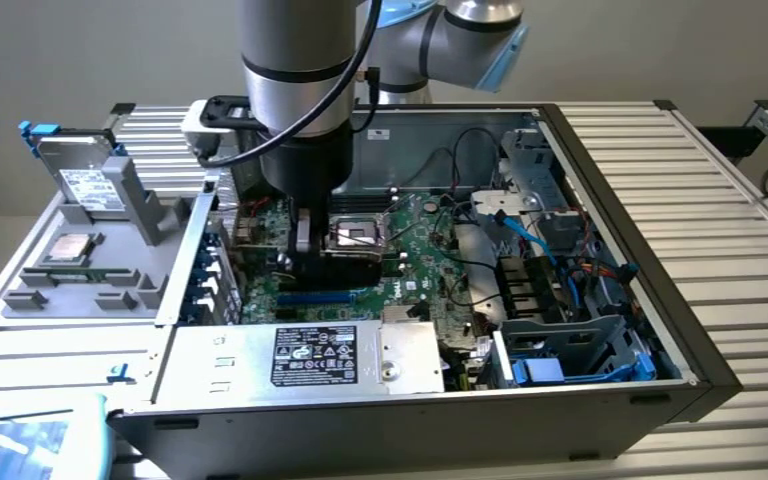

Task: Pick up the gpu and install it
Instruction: 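Insert the gpu into the slot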

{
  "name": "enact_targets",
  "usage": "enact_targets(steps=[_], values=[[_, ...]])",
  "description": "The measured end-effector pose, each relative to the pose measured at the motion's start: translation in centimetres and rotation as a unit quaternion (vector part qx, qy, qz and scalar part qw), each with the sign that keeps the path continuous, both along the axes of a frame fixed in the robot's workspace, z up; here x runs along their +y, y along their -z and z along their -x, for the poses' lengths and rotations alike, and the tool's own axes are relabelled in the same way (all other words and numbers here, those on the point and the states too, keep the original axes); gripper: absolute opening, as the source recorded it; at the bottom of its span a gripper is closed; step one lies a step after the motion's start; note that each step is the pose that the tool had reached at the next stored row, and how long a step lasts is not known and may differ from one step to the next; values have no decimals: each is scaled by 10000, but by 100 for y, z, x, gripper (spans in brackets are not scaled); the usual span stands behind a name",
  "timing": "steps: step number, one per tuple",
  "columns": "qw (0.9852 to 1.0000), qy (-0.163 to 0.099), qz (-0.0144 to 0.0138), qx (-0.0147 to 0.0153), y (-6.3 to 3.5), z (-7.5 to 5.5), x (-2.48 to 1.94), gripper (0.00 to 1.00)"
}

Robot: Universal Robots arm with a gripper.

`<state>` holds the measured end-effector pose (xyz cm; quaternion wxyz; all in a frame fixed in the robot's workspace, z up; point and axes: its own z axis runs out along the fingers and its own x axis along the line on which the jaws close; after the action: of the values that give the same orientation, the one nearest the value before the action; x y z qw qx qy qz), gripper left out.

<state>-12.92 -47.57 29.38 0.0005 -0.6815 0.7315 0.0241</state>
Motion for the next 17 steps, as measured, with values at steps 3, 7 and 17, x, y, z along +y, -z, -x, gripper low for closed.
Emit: enact_targets(steps=[3, 7, 17], values=[[10000, 0, 0, 0, 21, 2, 0, 27], [10000, -24, 0, 0, 50, 3, 16, 27], [9999, -106, 10, 0, 53, 2, 43, 27]])
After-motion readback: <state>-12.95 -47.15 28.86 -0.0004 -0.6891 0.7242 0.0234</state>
